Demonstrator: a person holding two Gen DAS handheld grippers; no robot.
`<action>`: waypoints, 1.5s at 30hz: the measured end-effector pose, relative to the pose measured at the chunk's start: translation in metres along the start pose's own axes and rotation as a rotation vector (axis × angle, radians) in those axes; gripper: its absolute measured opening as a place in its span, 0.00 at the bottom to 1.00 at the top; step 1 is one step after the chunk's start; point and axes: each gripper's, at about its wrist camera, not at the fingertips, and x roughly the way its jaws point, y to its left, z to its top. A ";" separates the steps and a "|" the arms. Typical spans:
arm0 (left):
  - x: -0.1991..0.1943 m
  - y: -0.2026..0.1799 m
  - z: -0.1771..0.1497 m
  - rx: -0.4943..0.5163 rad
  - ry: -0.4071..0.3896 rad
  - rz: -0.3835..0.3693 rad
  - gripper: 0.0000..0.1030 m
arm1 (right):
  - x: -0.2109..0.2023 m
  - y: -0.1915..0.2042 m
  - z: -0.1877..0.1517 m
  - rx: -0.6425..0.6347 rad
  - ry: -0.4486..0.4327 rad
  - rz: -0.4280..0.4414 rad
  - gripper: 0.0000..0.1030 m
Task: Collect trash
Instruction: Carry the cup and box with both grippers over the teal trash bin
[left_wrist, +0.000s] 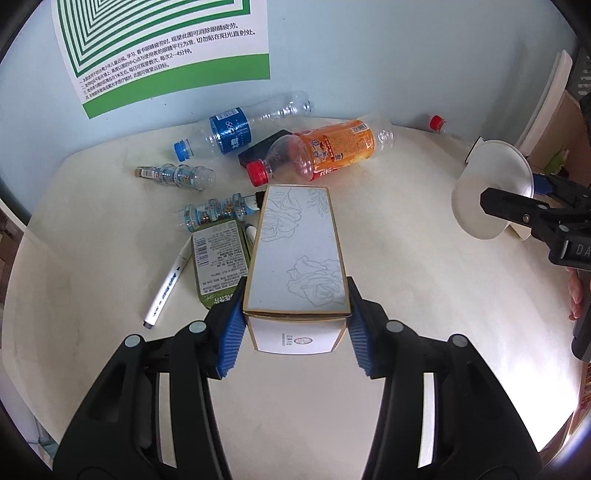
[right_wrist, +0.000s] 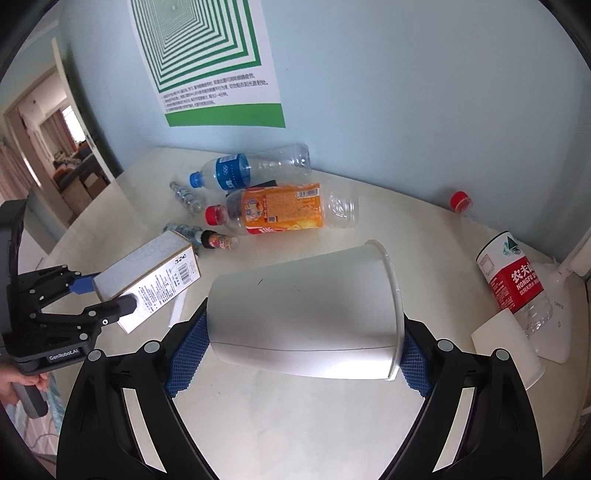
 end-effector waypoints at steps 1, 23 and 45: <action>-0.006 0.001 -0.002 -0.001 -0.006 0.007 0.45 | -0.005 0.004 0.001 -0.008 -0.009 0.008 0.85; -0.133 0.164 -0.199 -0.545 -0.020 0.340 0.45 | -0.007 0.282 -0.004 -0.499 0.071 0.469 0.85; -0.147 0.361 -0.644 -1.208 0.344 0.487 0.45 | 0.094 0.751 -0.282 -0.894 0.606 0.871 0.85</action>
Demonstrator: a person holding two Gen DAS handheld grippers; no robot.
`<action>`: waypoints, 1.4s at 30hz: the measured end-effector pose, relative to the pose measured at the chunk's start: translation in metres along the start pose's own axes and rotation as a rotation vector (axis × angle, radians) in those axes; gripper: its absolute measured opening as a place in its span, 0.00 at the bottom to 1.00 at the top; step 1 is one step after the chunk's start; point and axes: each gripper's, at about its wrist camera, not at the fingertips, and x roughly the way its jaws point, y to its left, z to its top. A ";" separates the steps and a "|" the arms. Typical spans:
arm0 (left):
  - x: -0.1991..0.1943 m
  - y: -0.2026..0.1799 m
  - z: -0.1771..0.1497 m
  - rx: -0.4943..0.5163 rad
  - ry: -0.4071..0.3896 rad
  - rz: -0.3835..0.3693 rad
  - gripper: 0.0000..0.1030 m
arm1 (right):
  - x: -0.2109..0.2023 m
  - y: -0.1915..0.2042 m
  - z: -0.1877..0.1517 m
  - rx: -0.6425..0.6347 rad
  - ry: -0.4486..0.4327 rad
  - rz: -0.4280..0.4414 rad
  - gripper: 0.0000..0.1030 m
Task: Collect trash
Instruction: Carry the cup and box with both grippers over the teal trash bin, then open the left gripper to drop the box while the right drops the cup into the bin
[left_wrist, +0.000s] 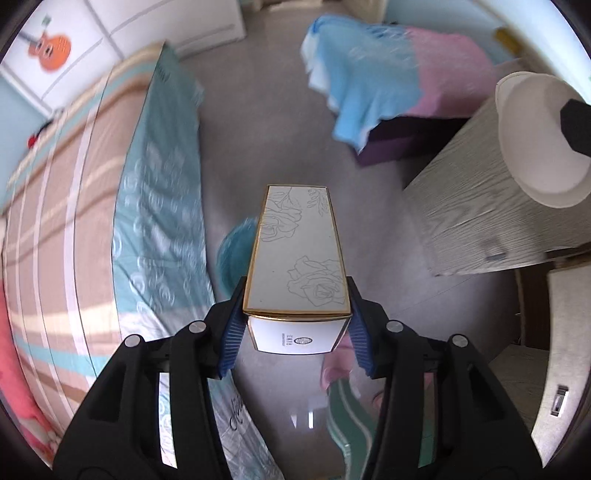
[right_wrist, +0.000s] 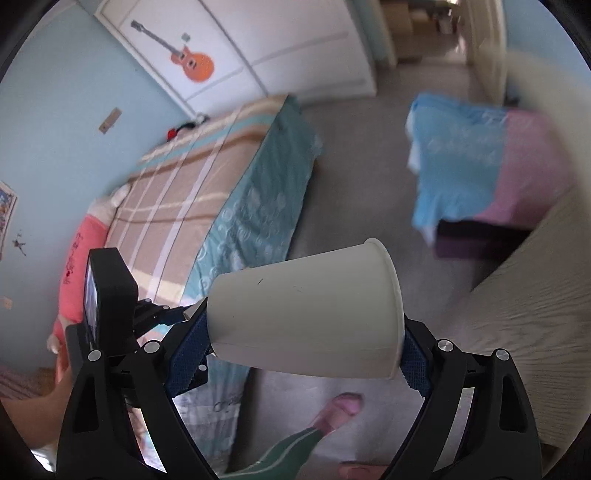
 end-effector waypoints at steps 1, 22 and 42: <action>0.013 0.017 -0.006 -0.012 0.015 0.007 0.45 | 0.026 0.000 0.000 0.007 0.041 0.010 0.85; 0.236 0.109 -0.063 -0.287 0.155 -0.072 0.47 | 0.400 -0.031 -0.056 0.096 0.495 0.015 0.85; 0.173 0.095 -0.063 -0.259 0.106 -0.082 0.74 | 0.287 -0.023 -0.016 0.129 0.274 0.099 0.88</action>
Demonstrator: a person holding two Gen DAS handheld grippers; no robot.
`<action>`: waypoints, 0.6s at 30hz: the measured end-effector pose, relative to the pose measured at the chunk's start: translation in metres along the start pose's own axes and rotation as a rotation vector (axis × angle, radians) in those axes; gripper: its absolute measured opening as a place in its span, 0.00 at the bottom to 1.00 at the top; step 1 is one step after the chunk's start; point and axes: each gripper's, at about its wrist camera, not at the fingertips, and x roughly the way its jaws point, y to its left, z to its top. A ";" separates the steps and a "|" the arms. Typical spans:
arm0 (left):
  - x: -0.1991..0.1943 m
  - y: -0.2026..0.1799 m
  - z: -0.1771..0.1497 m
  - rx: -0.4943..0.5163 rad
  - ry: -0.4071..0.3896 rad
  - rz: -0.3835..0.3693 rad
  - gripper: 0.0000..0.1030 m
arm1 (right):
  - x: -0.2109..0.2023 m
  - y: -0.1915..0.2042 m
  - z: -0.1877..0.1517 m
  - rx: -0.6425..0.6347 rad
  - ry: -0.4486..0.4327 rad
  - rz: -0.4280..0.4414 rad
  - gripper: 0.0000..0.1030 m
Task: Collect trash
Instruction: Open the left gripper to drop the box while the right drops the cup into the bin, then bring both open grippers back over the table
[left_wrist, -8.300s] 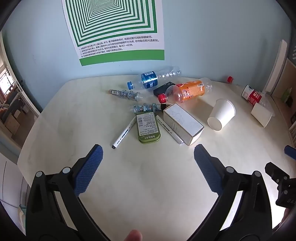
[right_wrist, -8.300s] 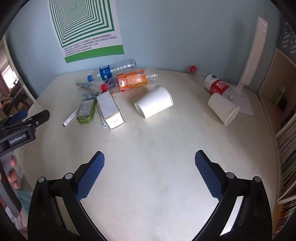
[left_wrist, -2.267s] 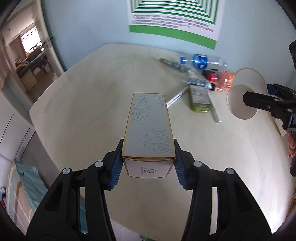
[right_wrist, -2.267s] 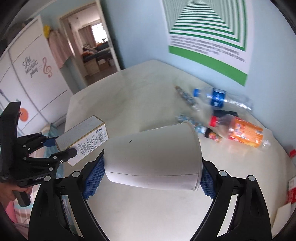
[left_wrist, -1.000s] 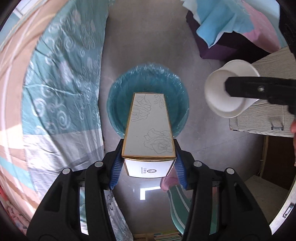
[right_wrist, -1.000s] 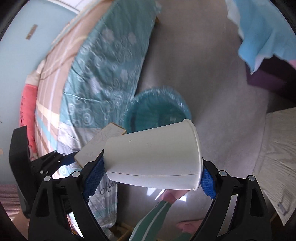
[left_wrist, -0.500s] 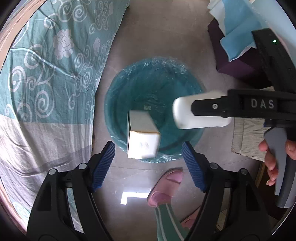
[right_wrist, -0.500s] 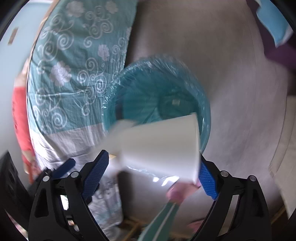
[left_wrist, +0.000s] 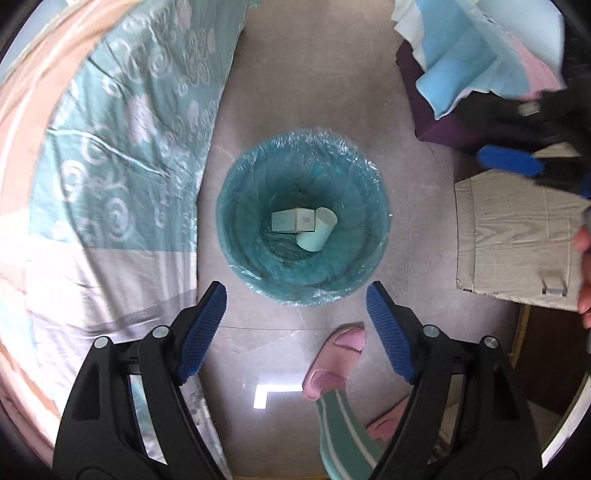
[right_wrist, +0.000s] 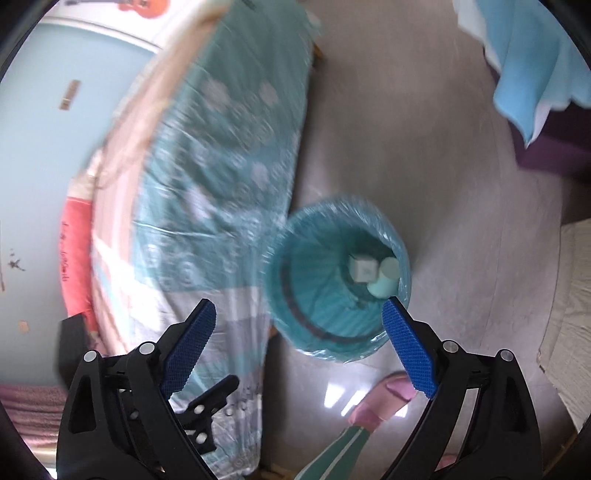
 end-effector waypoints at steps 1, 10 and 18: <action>-0.010 -0.001 -0.001 0.008 -0.003 -0.002 0.74 | -0.023 0.007 -0.006 -0.019 -0.031 0.005 0.88; -0.144 -0.085 0.019 0.392 -0.149 0.033 0.74 | -0.266 0.047 -0.090 -0.068 -0.359 -0.047 0.88; -0.276 -0.243 0.038 0.605 -0.375 -0.166 0.76 | -0.472 -0.010 -0.207 0.038 -0.636 -0.330 0.88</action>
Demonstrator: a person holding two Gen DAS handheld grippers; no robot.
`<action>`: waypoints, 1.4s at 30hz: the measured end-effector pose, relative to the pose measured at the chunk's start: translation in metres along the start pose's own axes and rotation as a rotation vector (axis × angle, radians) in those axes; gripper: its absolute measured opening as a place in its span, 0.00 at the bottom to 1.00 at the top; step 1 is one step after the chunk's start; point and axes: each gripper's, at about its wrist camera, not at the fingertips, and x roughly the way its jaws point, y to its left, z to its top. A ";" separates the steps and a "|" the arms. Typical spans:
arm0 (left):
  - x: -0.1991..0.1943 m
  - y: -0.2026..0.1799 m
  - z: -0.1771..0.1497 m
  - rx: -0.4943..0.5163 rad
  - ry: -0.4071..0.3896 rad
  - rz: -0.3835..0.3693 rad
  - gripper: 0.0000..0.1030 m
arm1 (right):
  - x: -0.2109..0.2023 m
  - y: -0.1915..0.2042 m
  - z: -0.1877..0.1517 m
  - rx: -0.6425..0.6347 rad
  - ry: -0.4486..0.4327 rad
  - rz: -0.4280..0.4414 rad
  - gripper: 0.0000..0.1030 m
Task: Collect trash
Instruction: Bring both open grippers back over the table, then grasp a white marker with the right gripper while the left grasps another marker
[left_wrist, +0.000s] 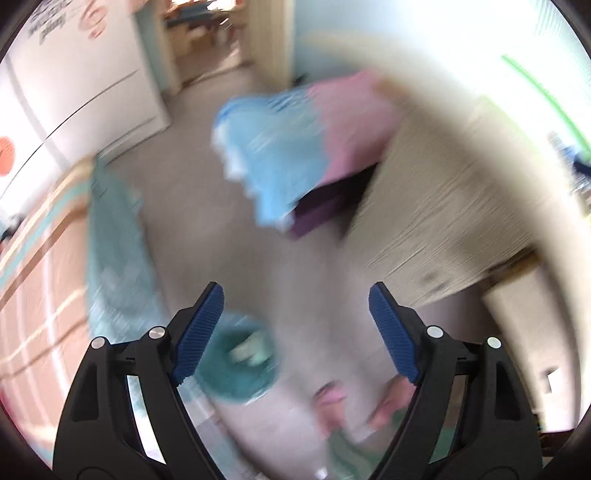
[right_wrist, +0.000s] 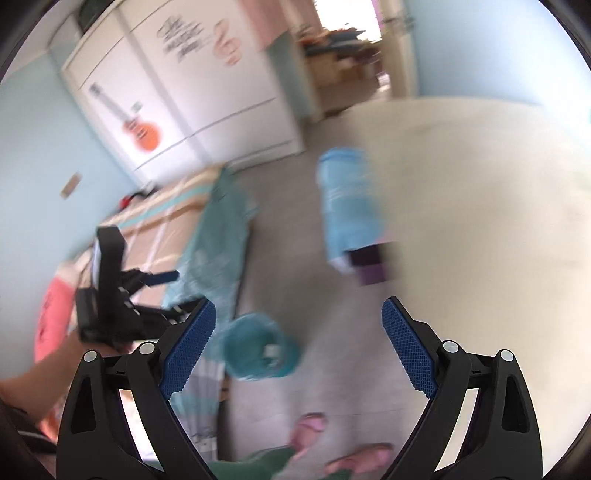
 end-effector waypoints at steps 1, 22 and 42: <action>-0.007 -0.022 0.015 0.029 -0.024 -0.046 0.78 | -0.028 -0.020 -0.003 0.019 -0.041 -0.052 0.88; 0.040 -0.475 0.100 0.858 -0.105 -0.375 0.93 | -0.219 -0.301 -0.181 0.520 -0.097 -0.578 0.87; 0.120 -0.561 0.110 0.945 0.024 -0.434 0.44 | -0.171 -0.370 -0.176 0.555 -0.012 -0.680 0.40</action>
